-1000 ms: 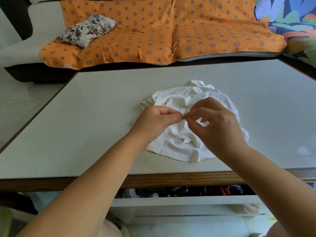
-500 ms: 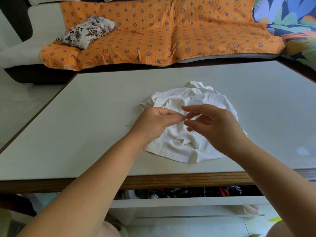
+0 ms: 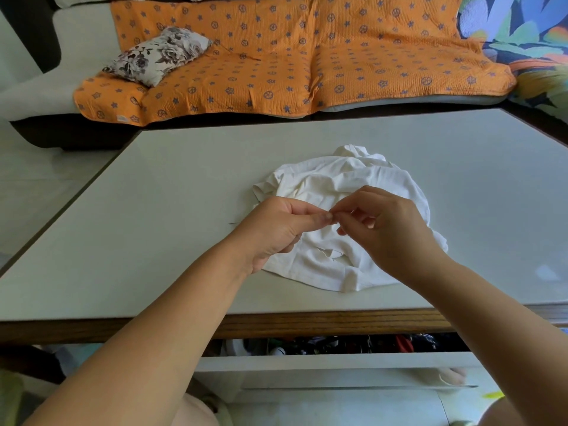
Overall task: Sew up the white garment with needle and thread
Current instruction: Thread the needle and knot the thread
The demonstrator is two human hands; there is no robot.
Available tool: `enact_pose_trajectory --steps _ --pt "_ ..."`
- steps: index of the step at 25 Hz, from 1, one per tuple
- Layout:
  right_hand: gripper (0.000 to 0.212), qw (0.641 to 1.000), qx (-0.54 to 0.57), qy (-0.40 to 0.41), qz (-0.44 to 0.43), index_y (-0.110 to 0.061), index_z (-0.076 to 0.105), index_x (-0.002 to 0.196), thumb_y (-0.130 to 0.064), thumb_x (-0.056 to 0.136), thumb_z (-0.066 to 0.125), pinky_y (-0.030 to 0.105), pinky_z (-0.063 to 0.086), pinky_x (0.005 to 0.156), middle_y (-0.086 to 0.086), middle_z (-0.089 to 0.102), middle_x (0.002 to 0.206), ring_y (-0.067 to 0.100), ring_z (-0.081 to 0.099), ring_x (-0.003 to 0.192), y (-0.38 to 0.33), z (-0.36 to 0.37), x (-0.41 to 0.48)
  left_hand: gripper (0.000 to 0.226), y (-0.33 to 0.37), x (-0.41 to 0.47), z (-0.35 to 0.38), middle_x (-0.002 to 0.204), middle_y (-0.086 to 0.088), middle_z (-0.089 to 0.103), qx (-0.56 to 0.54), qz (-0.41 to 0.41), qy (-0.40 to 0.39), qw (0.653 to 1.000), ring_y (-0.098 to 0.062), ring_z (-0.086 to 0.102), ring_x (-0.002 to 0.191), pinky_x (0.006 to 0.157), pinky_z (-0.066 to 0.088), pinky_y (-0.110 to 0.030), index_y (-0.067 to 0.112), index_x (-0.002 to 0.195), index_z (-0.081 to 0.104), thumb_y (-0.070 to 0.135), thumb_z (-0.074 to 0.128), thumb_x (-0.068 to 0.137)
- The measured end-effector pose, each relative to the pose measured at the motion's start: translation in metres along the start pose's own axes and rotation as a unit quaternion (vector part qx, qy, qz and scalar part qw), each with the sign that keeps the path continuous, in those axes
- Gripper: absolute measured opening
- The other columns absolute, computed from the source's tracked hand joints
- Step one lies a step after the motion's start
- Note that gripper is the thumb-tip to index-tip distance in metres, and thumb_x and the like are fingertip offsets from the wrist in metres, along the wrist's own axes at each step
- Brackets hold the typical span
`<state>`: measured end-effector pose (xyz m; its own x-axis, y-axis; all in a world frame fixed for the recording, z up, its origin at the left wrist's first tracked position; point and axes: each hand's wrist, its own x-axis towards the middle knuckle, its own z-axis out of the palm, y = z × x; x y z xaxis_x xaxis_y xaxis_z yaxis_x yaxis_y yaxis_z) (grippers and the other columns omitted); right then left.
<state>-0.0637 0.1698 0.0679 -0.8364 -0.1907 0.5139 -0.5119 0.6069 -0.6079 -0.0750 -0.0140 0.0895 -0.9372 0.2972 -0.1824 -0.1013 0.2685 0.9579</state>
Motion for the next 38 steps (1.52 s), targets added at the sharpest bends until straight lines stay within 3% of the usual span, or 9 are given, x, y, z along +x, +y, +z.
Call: enact_pose_trajectory --steps 3,6,13,18,20,24,32,35,38 --pt "0.009 0.999 -0.027 0.023 0.009 -0.015 0.071 0.085 -0.006 0.086 0.068 0.007 0.047 0.07 -0.009 0.062 0.079 -0.004 0.063 0.07 -0.001 0.002 -0.001 0.024 0.004 0.0 0.004 0.037 0.02 0.045 0.046 0.015 0.021 0.999 -0.001 0.039 0.035 0.049 0.029 -0.014 0.011 0.104 0.074 0.029 0.07 0.087" --pt "0.013 0.999 -0.018 0.024 0.042 -0.021 0.067 0.081 -0.009 0.087 0.066 0.01 0.048 0.07 -0.006 0.066 0.08 0.003 0.066 0.071 -0.006 0.001 -0.001 0.018 0.001 0.003 0.004 0.041 0.018 0.045 0.028 0.021 0.017 0.999 -0.002 0.033 0.036 0.049 0.025 -0.016 0.013 0.101 0.074 0.026 0.067 0.091" --pt "0.009 0.996 -0.001 0.01 0.09 -0.022 0.066 0.084 -0.018 0.091 0.063 0.019 0.05 0.07 -0.01 0.065 0.082 0.01 0.069 0.07 -0.006 0.004 -0.003 0.016 -0.008 0.003 0.005 0.059 0.006 0.028 -0.25 -0.035 -0.029 0.967 -0.006 0.019 0.049 0.051 0.014 -0.021 0.017 0.095 0.079 0.02 0.066 0.086" --pt "0.012 0.996 0.008 0.014 0.087 -0.026 0.062 0.08 -0.022 0.092 0.064 0.029 0.055 0.071 -0.01 0.065 0.079 0.013 0.07 0.072 -0.009 0.005 -0.002 0.02 -0.008 -0.002 0.007 0.055 0.012 0.053 -0.019 0.051 0.038 0.998 -0.002 0.042 0.05 0.059 0.038 -0.015 0.027 0.107 0.077 0.019 0.068 0.091" --pt "0.012 0.995 0.016 0.003 0.103 -0.024 0.063 0.08 -0.021 0.091 0.064 0.031 0.056 0.071 -0.009 0.067 0.079 0.011 0.07 0.072 -0.01 0.005 -0.002 0.02 -0.007 -0.004 0.008 0.079 0.014 0.074 0.043 0.09 0.061 0.993 0.007 0.06 0.064 0.069 0.046 -0.009 0.028 0.108 0.075 0.023 0.07 0.089" --pt "0.011 0.989 0.044 -0.015 0.143 -0.02 0.067 0.081 -0.023 0.09 0.062 0.026 0.055 0.067 -0.009 0.069 0.073 0.004 0.069 0.067 -0.012 0.004 -0.002 0.011 -0.013 0.0 0.008 0.097 -0.014 0.072 0.114 0.144 0.089 0.979 -0.025 0.066 0.093 0.088 0.055 -0.038 0.044 0.093 0.074 0.039 0.073 0.084" --pt "0.011 0.964 0.171 -0.022 0.203 -0.017 0.071 0.092 -0.015 0.094 0.061 0.018 0.054 0.061 -0.002 0.074 0.075 0.007 0.071 0.067 -0.014 -0.001 0.001 0.01 -0.015 0.004 0.006 0.075 0.017 0.071 0.108 0.127 0.074 0.983 0.002 0.063 0.073 0.068 0.048 -0.011 0.03 0.094 0.076 0.031 0.067 0.091" --pt "0.022 0.912 0.305 -0.082 0.261 -0.013 0.07 0.114 -0.01 0.095 0.058 0.027 0.056 0.073 0.003 0.076 0.095 0.018 0.074 0.085 -0.01 -0.005 0.004 0.015 -0.014 0.004 0.003 0.056 0.015 0.05 0.037 0.09 0.053 0.994 -0.002 0.044 0.053 0.059 0.039 -0.016 0.025 0.094 0.077 0.029 0.063 0.094" --pt "0.025 0.883 0.361 -0.132 0.27 -0.01 0.073 0.11 -0.019 0.088 0.065 0.029 0.058 0.081 0.005 0.076 0.102 0.021 0.073 0.094 -0.009 -0.006 0.004 0.017 -0.014 0.004 0.003 0.057 0.008 0.044 -0.025 0.062 0.019 0.998 -0.007 0.037 0.051 0.055 0.037 -0.019 0.018 0.1 0.076 0.026 0.062 0.095"
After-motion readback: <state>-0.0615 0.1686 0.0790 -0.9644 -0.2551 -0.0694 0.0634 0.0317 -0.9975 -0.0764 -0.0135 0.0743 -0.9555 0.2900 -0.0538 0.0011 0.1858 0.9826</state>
